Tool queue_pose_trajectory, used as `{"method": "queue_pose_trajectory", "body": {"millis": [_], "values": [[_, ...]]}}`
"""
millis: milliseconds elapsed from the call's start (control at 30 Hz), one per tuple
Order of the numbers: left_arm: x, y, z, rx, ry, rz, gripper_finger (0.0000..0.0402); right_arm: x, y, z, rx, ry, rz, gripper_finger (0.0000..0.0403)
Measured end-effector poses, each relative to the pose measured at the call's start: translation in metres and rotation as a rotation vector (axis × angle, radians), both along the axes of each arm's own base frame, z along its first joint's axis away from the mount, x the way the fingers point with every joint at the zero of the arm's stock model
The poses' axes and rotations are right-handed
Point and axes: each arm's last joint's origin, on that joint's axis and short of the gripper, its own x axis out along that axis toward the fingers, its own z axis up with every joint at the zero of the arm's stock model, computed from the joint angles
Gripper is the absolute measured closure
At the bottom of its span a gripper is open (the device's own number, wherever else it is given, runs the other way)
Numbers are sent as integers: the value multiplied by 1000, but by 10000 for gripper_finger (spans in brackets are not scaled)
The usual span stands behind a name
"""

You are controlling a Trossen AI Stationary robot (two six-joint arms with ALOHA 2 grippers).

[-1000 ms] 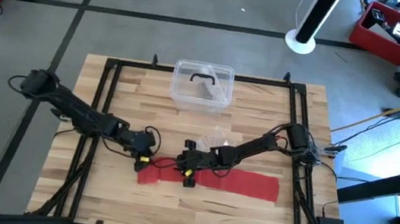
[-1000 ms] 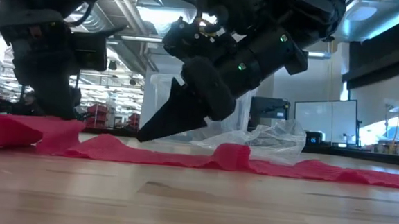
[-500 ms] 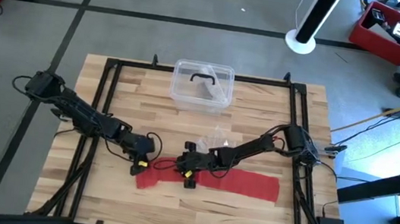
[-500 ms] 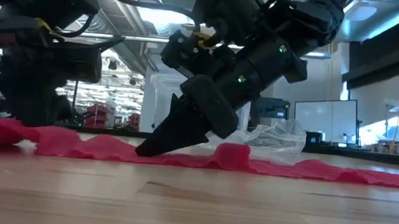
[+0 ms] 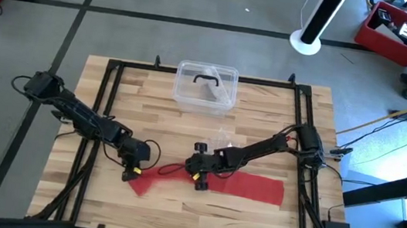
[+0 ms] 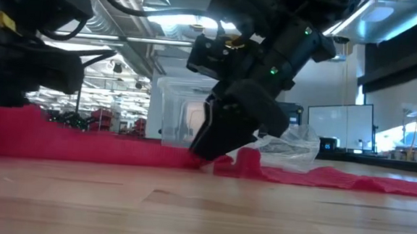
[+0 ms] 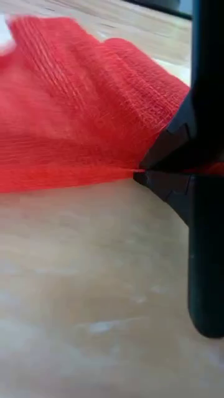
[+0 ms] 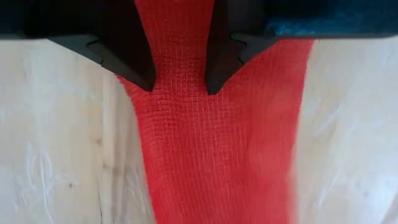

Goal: Roll bandage
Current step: Roll the red bandage

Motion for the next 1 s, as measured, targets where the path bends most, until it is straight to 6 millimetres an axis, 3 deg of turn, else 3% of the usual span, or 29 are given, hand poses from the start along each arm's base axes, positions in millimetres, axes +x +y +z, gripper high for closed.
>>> {"method": "queue_pose_trajectory", "body": {"millis": [133, 467, 833, 1000], "values": [[-1, 0, -1, -1, 10, -10, 400, 2, 0, 4, -6, -43, -2, 253], [14, 1, 5, 18, -169, 73, 376, 10, 1, 7, 25, -149, -1, 253], [20, 5, 11, -47, -172, 119, 250, 11, 1, 8, 22, -157, -6, 253], [16, 10, 25, -74, -110, 142, 228, 10, 1, 8, 20, -147, -6, 253]]}}
